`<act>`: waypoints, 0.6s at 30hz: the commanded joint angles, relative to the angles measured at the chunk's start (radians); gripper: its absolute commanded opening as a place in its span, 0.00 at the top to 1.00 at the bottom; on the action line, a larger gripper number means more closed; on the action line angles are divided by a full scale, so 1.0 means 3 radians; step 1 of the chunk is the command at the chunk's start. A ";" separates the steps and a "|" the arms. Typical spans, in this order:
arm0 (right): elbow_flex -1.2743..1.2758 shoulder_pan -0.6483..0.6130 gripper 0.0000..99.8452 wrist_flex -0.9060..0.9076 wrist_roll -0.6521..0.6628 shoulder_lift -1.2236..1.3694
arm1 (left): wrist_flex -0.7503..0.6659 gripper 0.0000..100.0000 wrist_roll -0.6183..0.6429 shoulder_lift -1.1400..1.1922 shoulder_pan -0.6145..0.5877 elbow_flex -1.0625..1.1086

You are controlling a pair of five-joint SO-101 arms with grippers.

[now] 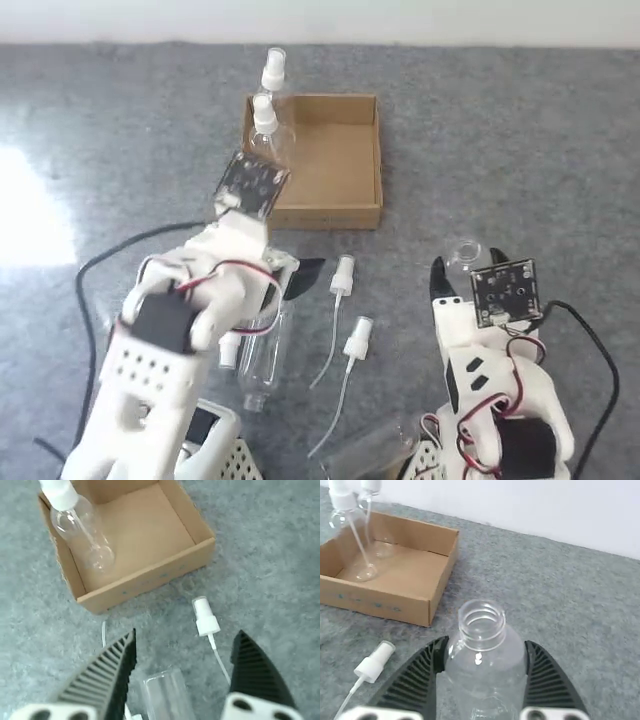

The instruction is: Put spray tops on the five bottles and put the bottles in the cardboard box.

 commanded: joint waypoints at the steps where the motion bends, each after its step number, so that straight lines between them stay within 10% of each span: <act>1: -0.0210 0.0202 0.91 0.0003 -0.0056 -0.0038 | 0.0015 0.71 -0.0026 0.0511 0.0026 -0.0396; 18: -0.0210 0.0233 0.91 -0.0003 -0.0041 -0.0038 | 0.0020 0.76 -0.0020 0.1913 0.0430 -0.0939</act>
